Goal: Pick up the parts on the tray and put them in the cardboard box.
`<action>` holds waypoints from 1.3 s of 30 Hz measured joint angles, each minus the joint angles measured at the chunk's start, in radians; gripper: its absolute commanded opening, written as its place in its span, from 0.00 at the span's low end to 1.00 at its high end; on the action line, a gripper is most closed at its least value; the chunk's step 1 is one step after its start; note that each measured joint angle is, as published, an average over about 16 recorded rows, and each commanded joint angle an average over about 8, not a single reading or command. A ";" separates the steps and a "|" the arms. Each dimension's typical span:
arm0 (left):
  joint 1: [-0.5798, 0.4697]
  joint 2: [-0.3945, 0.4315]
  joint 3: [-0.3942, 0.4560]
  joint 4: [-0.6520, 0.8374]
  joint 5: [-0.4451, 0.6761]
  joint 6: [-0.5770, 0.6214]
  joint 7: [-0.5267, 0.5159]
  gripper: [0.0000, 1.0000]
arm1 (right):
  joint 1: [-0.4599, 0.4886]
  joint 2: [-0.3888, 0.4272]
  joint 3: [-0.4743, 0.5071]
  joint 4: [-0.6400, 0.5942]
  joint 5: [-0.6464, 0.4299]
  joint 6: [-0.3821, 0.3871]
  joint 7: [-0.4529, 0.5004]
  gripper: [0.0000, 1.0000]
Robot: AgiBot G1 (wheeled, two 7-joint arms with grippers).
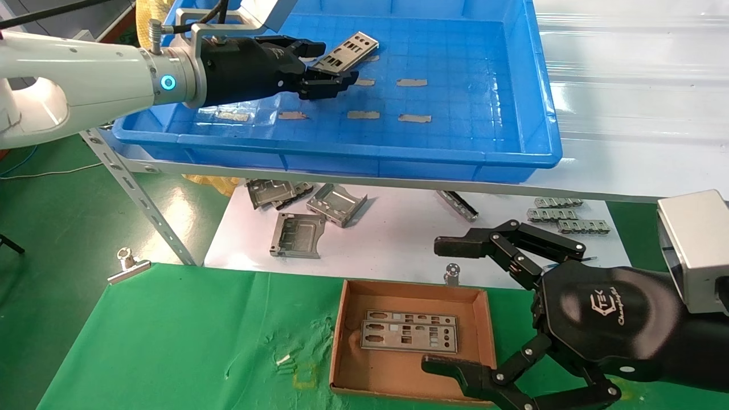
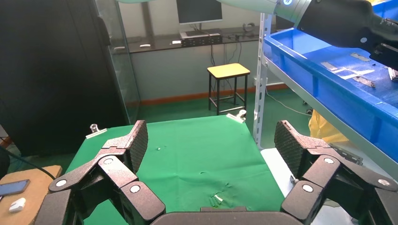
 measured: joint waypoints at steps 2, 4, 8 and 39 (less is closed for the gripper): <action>0.003 0.000 0.001 -0.003 -0.002 -0.007 -0.002 0.00 | 0.000 0.000 0.000 0.000 0.000 0.000 0.000 1.00; 0.006 0.001 0.002 -0.005 -0.004 -0.016 -0.003 0.00 | 0.000 0.000 0.000 0.000 0.000 0.000 0.000 1.00; 0.011 0.001 0.002 -0.011 -0.011 -0.037 -0.005 0.00 | 0.000 0.000 0.000 0.000 0.000 0.000 0.000 1.00; 0.019 -0.002 0.028 -0.039 -0.046 -0.086 -0.034 0.00 | 0.000 0.000 0.000 0.000 0.000 0.000 0.000 1.00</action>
